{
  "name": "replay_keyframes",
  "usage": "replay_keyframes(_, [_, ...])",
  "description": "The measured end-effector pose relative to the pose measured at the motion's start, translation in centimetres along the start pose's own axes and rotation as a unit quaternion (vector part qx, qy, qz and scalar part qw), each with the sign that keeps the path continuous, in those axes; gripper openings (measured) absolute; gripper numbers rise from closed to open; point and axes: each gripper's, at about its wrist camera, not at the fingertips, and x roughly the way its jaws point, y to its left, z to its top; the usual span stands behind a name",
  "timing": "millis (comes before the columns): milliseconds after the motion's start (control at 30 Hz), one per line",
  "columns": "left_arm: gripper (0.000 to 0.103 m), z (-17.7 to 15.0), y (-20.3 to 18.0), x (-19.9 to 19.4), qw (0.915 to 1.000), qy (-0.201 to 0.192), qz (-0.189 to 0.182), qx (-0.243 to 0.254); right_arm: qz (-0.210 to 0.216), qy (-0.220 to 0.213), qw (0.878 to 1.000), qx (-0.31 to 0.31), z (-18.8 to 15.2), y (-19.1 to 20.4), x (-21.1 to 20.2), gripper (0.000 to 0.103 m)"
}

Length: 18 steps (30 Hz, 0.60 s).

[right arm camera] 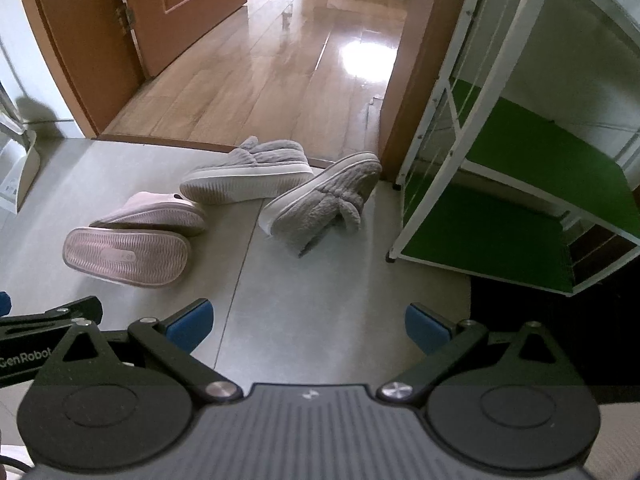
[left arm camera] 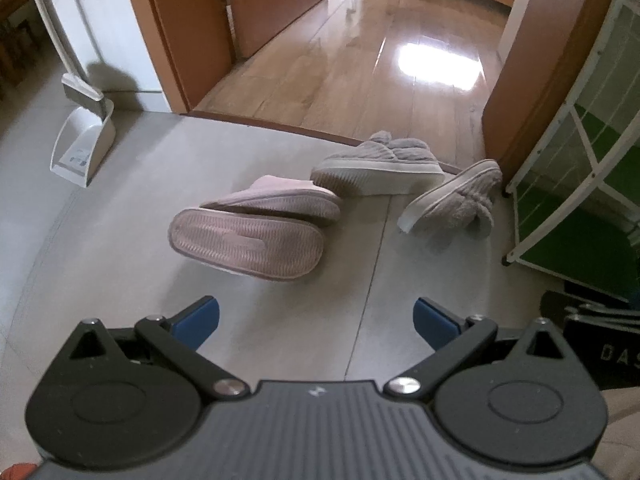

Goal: Organize objects
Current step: 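Move both tools toward the scattered pink slide sandals on the floor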

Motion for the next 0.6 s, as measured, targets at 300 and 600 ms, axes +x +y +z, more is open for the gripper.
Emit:
replay_keyframes(300, [0.102, -0.2, -0.7, 1.1, 0.9990, -0.042, 0.001, 0.016, 0.010, 0.004, 1.000, -0.008, 0.3, 0.0, 1.7, 0.103])
replay_keyframes(600, [0.102, -0.2, -0.8, 2.9, 0.9980, -0.061, -0.001, 0.017, 0.051, 0.012, 0.999, -0.008, 0.0, -0.4, 4.5, 0.103])
